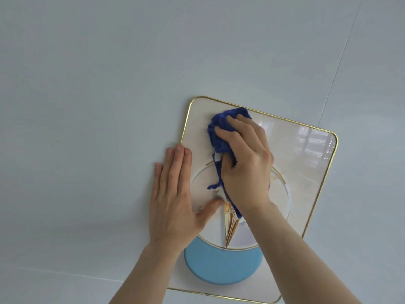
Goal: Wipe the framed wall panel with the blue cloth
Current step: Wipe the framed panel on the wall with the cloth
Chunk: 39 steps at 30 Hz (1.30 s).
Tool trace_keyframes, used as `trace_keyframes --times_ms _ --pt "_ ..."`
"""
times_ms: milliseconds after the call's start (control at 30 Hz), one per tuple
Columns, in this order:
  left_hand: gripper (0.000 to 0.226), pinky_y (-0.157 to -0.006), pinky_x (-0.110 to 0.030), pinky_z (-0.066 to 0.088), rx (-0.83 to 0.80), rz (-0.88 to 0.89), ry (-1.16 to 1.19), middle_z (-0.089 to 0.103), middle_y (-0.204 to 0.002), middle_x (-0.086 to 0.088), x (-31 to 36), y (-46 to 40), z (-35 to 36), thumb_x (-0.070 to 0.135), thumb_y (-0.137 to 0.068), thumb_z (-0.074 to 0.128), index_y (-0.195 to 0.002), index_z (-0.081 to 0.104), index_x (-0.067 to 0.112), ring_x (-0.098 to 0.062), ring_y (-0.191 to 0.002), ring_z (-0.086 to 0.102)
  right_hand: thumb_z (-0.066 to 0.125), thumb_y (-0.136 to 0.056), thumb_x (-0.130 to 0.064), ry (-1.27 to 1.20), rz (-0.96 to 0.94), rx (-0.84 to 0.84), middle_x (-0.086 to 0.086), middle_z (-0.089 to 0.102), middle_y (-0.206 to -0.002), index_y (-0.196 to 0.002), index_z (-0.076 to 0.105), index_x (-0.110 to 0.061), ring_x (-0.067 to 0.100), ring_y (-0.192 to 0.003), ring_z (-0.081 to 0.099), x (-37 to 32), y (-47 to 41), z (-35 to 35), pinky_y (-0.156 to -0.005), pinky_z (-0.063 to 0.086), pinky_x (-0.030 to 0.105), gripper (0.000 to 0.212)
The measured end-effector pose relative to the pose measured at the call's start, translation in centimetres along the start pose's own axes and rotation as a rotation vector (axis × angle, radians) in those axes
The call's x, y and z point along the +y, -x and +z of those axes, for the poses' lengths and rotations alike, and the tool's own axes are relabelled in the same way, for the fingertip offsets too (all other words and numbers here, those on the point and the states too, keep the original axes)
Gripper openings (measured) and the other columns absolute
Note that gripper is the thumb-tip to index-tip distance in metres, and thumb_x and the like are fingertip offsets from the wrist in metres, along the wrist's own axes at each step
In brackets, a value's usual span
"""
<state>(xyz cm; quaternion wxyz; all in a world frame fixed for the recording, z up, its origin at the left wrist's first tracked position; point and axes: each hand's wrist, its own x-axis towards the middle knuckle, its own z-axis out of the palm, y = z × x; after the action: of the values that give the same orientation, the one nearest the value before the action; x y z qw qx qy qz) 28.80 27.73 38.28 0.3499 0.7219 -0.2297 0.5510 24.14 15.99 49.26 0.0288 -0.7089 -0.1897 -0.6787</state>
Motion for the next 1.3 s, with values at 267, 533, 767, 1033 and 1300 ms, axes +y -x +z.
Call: trace_keyframes --times_ms 267,533,767,1033,1300 --pt "0.113 -0.131 -0.046 0.015 -0.013 -0.024 -0.030 0.015 -0.172 -0.007 0.2 0.0 0.0 0.080 -0.086 0.055 -0.162 0.019 0.005 -0.021 -0.161 0.012 0.064 -0.086 0.007 0.045 -0.148 -0.152 0.012 0.073 -0.124 -0.109 0.076 -0.004 0.035 -0.129 0.060 -1.4 -1.3 0.7 -0.103 0.054 0.043 0.028" --pt "0.115 -0.131 -0.041 0.011 -0.035 -0.040 0.000 0.019 -0.172 -0.006 0.0 -0.1 -0.5 0.068 -0.082 0.071 -0.164 0.014 0.011 -0.020 -0.161 0.014 0.053 -0.096 -0.001 0.116 -0.150 -0.226 0.007 0.073 -0.128 -0.111 0.077 -0.009 0.031 -0.130 0.062 0.2 5.3 -3.3 -0.100 0.057 0.045 0.029" --pt "0.119 -0.131 -0.044 0.014 -0.065 -0.062 0.006 0.016 -0.173 -0.005 0.7 -0.2 -1.2 0.072 -0.079 0.071 -0.164 0.012 0.012 -0.021 -0.161 0.014 0.052 -0.090 -0.006 0.229 0.004 -0.211 0.006 0.074 -0.125 -0.108 0.079 -0.010 0.030 -0.125 0.063 2.5 8.3 -7.3 -0.095 0.060 0.043 0.032" --pt "0.120 -0.131 -0.047 0.014 -0.180 -0.145 0.008 0.012 -0.173 -0.006 2.4 -0.8 -3.1 0.065 -0.077 0.075 -0.163 0.011 0.010 -0.023 -0.161 0.011 0.068 -0.075 0.008 0.198 0.400 -0.449 -0.005 0.075 -0.106 -0.100 0.079 -0.021 0.027 -0.100 0.066 1.8 11.6 -13.1 -0.072 0.058 0.037 0.040" --pt "0.088 -0.129 -0.044 0.015 -0.170 -0.096 0.104 0.035 -0.164 -0.005 7.1 0.6 -5.6 0.048 -0.085 0.076 -0.155 0.034 0.016 -0.025 -0.155 0.028 0.086 -0.078 -0.019 -0.020 1.185 -0.849 -0.015 0.069 -0.079 -0.083 0.068 -0.027 0.017 -0.077 0.066 2.3 15.3 -20.2 -0.053 0.046 0.020 0.021"
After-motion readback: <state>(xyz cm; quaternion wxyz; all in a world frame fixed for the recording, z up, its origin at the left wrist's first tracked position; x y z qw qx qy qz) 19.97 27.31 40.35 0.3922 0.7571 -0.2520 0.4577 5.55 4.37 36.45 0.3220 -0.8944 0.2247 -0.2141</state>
